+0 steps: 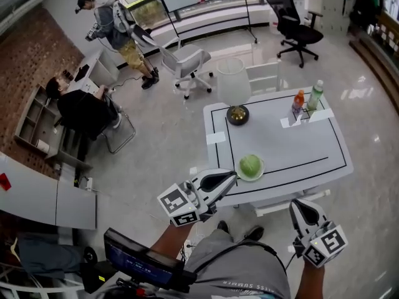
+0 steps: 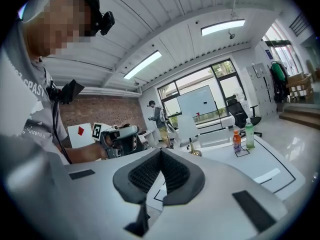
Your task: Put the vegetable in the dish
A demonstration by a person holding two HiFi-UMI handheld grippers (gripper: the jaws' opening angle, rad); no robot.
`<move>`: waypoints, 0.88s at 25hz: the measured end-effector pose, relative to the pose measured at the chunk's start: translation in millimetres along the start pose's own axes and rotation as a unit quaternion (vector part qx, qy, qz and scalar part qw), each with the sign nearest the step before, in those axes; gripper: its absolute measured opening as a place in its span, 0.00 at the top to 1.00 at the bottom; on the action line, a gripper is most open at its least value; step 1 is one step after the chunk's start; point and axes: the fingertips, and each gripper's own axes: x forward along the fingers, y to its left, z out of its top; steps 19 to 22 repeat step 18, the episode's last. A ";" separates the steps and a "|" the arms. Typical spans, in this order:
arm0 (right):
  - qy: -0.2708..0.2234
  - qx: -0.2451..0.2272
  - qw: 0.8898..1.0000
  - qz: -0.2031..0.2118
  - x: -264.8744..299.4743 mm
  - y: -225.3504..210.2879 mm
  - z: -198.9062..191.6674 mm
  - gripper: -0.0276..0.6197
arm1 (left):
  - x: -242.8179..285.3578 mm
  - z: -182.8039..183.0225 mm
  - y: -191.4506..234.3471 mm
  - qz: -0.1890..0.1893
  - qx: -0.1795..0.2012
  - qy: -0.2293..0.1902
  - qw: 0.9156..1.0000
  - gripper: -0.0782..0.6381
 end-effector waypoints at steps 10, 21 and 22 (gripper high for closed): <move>-0.001 -0.039 0.999 0.013 15.0 87.7 -3.0 0.95 | -96.2 9.1 -30.2 0.009 0.002 -0.028 1.000 0.88; 0.009 -0.055 0.998 0.023 25.2 198.5 -26.6 0.95 | -204.6 -0.1 -64.8 0.003 -0.007 -0.027 1.000 0.88; 0.009 -0.055 0.998 0.023 25.2 198.5 -26.6 0.95 | -204.6 -0.1 -64.8 0.003 -0.007 -0.027 1.000 0.88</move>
